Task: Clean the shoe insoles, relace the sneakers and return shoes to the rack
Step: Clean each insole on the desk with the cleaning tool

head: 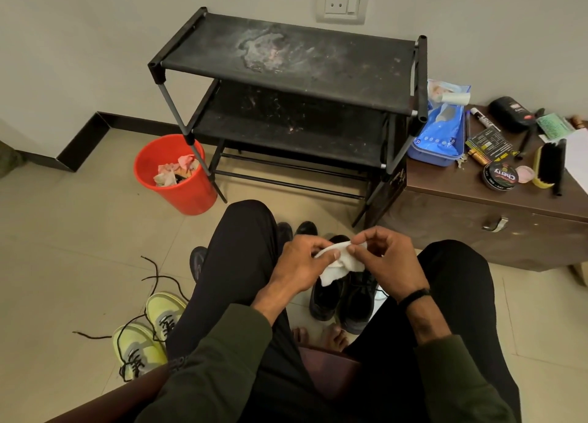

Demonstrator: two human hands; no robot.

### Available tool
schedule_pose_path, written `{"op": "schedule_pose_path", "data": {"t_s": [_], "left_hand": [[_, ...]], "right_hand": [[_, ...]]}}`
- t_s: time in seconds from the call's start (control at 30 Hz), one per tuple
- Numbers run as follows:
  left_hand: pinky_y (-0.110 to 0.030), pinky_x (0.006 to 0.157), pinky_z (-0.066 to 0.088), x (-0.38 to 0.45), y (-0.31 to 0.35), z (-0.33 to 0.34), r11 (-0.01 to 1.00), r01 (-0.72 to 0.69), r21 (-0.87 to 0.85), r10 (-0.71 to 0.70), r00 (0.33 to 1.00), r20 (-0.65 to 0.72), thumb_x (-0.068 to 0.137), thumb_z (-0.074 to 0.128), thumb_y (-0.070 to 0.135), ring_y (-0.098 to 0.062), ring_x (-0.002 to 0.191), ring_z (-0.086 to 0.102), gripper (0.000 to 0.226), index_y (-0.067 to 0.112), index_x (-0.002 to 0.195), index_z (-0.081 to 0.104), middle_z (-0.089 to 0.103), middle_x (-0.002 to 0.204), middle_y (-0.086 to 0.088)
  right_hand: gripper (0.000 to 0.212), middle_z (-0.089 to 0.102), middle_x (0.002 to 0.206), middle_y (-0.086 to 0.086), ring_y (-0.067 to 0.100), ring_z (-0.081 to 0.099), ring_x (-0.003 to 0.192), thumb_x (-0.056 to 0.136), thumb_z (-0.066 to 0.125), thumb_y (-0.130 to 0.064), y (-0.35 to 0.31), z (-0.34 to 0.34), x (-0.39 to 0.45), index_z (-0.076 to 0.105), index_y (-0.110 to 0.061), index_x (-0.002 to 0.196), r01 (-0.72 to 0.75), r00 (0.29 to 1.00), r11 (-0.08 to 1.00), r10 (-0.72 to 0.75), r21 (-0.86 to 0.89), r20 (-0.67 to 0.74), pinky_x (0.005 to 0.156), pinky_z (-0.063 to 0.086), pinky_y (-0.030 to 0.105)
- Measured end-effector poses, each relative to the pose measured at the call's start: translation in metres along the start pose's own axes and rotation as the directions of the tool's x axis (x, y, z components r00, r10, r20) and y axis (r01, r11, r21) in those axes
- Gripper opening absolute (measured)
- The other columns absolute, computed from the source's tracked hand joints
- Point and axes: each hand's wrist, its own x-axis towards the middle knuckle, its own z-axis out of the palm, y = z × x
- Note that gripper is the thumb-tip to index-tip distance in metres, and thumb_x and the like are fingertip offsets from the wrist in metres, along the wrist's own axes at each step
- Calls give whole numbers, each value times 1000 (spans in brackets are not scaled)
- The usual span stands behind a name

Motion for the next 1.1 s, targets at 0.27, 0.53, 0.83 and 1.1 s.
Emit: {"op": "schedule_pose_path", "data": {"t_s": [0.27, 0.53, 0.83, 1.1], "left_hand": [[-39, 84, 62, 7, 4, 1, 745, 331, -579, -371, 927, 52, 97, 54, -5, -26, 98, 74, 29, 11, 108, 75, 74, 108, -17], [-35, 86, 52, 6, 18, -12, 358, 489, -795, -425, 844, 327, 102, 43, 25, -28, 111, 66, 41, 1, 132, 59, 68, 127, -19], [-45, 106, 48, 11, 6, -17, 588, 543, -600, -460, 834, 304, 106, 31, 56, -24, 111, 70, 59, 16, 125, 69, 75, 115, -6], [-35, 86, 51, 87, -22, -12, 621, 554, -554, -604, 789, 112, 107, 32, 51, -20, 107, 66, 51, 17, 123, 68, 71, 119, -5]], "right_hand": [[41, 68, 91, -13, 2, 66, 81, 85, 79, -21, -9, 30, -7, 58, -35, 117, 174, 982, 958, -151, -226, 113, 71, 57, 22], [49, 63, 103, -10, 9, 60, 91, 74, 87, -35, -9, 38, -6, 68, -25, 118, 83, 996, 919, -68, -384, 52, 81, 48, 21], [19, 56, 127, 3, 18, 58, 111, 87, 74, -19, 6, 25, 12, 76, -13, 105, -49, 992, 913, -4, -404, -129, 92, 49, 28], [13, 69, 104, -2, 21, 70, 94, 92, 64, -26, 21, 10, 43, 66, -38, 97, -225, 948, 972, 234, 64, -217, 75, 61, 39]]}}
